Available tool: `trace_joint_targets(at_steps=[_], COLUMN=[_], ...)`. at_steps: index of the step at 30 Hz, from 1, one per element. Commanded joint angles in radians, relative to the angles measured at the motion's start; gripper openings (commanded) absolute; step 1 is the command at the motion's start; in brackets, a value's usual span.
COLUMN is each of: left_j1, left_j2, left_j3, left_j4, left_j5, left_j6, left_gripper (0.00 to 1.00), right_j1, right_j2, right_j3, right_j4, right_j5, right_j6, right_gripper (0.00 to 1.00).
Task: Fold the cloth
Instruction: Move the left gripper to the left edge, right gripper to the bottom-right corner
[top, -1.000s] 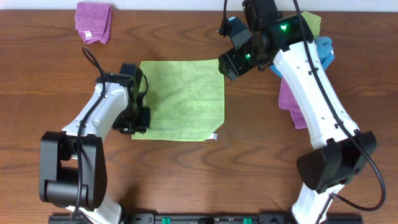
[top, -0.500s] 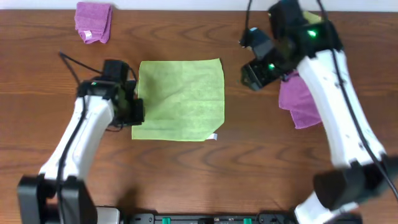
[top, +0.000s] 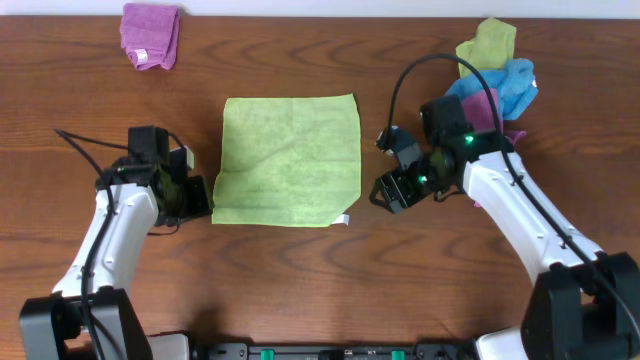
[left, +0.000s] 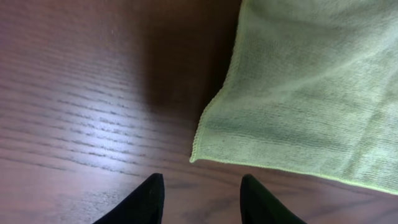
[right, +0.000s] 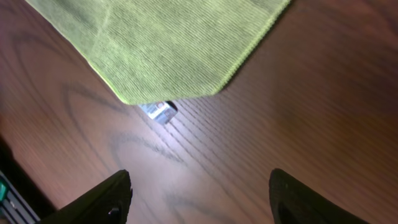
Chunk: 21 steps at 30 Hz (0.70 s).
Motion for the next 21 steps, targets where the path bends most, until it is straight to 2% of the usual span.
trace_joint_targets(at_steps=[1, 5, 15, 21], left_j1=[0.004, 0.004, 0.004, 0.004], left_j2=[0.014, 0.015, 0.049, 0.111], left_j3=[-0.045, -0.101, -0.145, -0.145], left_j4=[0.043, 0.137, 0.264, 0.337], left_j5=[0.06, 0.088, 0.071, 0.099], left_j6=[-0.011, -0.049, -0.045, -0.046], left_gripper=[0.43, 0.47, 0.55, 0.59], right_j1=[-0.003, -0.003, -0.003, -0.003], right_j2=[-0.012, -0.011, 0.015, 0.099], right_j3=[-0.047, -0.087, -0.138, -0.138], right_j4=[0.043, 0.099, 0.209, 0.285], right_j5=[-0.072, -0.072, -0.118, -0.17], right_j6=[0.024, 0.033, 0.052, 0.068], right_gripper=[0.73, 0.73, 0.78, 0.8])
